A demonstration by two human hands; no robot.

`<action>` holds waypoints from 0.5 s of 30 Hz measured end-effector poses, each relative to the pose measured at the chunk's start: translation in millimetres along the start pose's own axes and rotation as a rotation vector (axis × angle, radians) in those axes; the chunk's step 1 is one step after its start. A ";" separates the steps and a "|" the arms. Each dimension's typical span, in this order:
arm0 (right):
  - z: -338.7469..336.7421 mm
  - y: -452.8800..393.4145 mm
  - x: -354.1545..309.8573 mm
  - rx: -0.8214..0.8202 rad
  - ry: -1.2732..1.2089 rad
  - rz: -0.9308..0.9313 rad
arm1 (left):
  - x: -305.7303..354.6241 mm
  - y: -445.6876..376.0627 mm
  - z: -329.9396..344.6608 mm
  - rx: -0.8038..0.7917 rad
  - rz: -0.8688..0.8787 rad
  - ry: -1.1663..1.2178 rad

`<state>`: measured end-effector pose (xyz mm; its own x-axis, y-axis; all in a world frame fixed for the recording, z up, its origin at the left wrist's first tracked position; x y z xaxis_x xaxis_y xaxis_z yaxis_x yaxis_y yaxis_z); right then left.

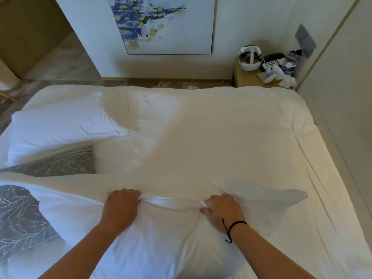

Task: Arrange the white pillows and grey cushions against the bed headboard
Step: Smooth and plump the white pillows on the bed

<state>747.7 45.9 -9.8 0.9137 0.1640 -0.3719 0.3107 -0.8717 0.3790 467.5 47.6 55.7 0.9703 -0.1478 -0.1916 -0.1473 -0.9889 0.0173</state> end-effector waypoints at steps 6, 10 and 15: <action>-8.5 14.4 -4.6 0.110 0.001 0.089 | 2.9 7.4 8.3 0.122 0.034 0.049; -9.2 23.9 -21.6 0.174 0.127 0.116 | -6.7 11.2 15.0 0.142 0.029 0.053; -11.0 33.4 -24.1 0.106 0.114 0.154 | -15.7 11.0 33.7 -0.055 0.025 0.113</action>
<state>739.0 17.9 21.1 0.9738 0.0711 -0.2159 0.1414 -0.9331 0.3306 444.2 39.4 25.8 0.9824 -0.1695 -0.0787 -0.1637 -0.9836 0.0752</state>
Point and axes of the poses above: each hand's wrist, its own y-axis away from the middle knuckle, its own z-axis out of the palm, x = y × z, the point moved 9 cm from there along -y, towards the middle knuckle, and after that the axes turned 6 degrees about -y, right-handed, at the moved point
